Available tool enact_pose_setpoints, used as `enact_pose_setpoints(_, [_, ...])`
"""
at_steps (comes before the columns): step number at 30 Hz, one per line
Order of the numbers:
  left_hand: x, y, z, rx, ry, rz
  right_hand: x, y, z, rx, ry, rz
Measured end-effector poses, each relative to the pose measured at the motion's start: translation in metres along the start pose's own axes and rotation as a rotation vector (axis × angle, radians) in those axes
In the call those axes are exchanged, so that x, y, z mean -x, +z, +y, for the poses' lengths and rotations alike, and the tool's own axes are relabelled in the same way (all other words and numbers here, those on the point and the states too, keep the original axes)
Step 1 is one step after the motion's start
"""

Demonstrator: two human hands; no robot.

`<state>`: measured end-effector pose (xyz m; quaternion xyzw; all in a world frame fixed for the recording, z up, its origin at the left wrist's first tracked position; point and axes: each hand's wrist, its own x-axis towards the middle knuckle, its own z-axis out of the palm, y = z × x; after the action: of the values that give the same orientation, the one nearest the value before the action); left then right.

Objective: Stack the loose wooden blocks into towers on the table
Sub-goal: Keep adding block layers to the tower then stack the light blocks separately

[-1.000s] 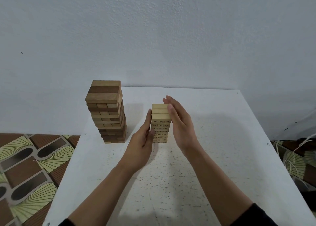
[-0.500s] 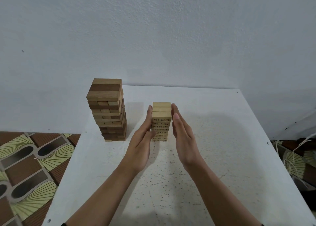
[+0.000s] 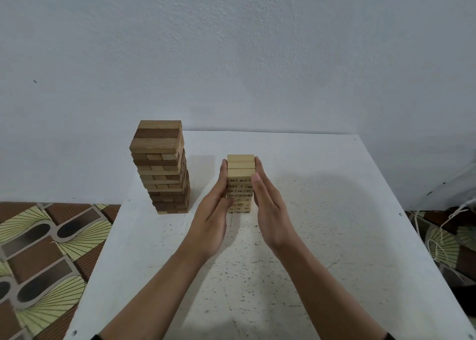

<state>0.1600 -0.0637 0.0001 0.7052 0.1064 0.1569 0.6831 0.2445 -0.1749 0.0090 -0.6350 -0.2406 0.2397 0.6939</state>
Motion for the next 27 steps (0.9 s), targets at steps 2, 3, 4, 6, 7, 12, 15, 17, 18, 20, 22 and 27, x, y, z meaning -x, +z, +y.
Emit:
enact_pose_setpoints(2, [-0.0002,-0.0002,-0.0003,-0.003,0.004,-0.006,0.0007,0.0004,-0.0003,-0.002,0.005,0.0])
enact_pose_setpoints(3, [-0.0004,-0.0003,-0.0006,-0.007,0.006,-0.007,0.0007,0.0005,0.0,0.0,0.007,0.001])
enact_pose_setpoints(4, [-0.0005,-0.0004,-0.0008,-0.011,0.009,-0.008,0.0007,0.0008,0.0001,0.003,0.008,-0.001])
enact_pose_setpoints(6, [-0.0005,-0.0001,-0.0003,-0.004,0.011,-0.009,0.001,0.0018,-0.0001,0.01,0.004,-0.003])
enact_pose_setpoints(7, [-0.0004,-0.0002,0.0003,0.006,0.007,-0.005,0.0005,0.002,0.0005,0.009,0.002,-0.001])
enact_pose_setpoints(12, [-0.0012,-0.0004,0.0031,0.009,-0.006,0.018,0.0003,0.0015,0.0007,-0.011,-0.017,0.003])
enact_pose_setpoints(15, [-0.0015,-0.0007,0.0032,0.018,-0.012,0.025,0.0007,0.0018,0.0006,-0.024,-0.024,-0.007])
enact_pose_setpoints(17, [-0.0014,-0.0001,0.0044,0.019,-0.007,0.018,0.0005,0.0022,0.0006,-0.028,-0.027,-0.008])
enact_pose_setpoints(18, [-0.0015,0.0004,0.0054,0.024,-0.005,0.011,0.0006,0.0026,0.0002,-0.029,-0.03,-0.011])
enact_pose_setpoints(20, [-0.0022,0.0005,0.0062,0.03,-0.012,0.006,0.0002,0.0024,0.0007,-0.033,-0.039,-0.014])
enact_pose_setpoints(22, [-0.0027,0.0004,0.0059,0.031,-0.018,0.003,-0.0004,0.0022,0.001,-0.043,-0.044,-0.018])
enact_pose_setpoints(27, [-0.0031,-0.001,0.0038,0.014,-0.026,0.0,-0.001,0.0022,0.0029,-0.048,-0.04,-0.013])
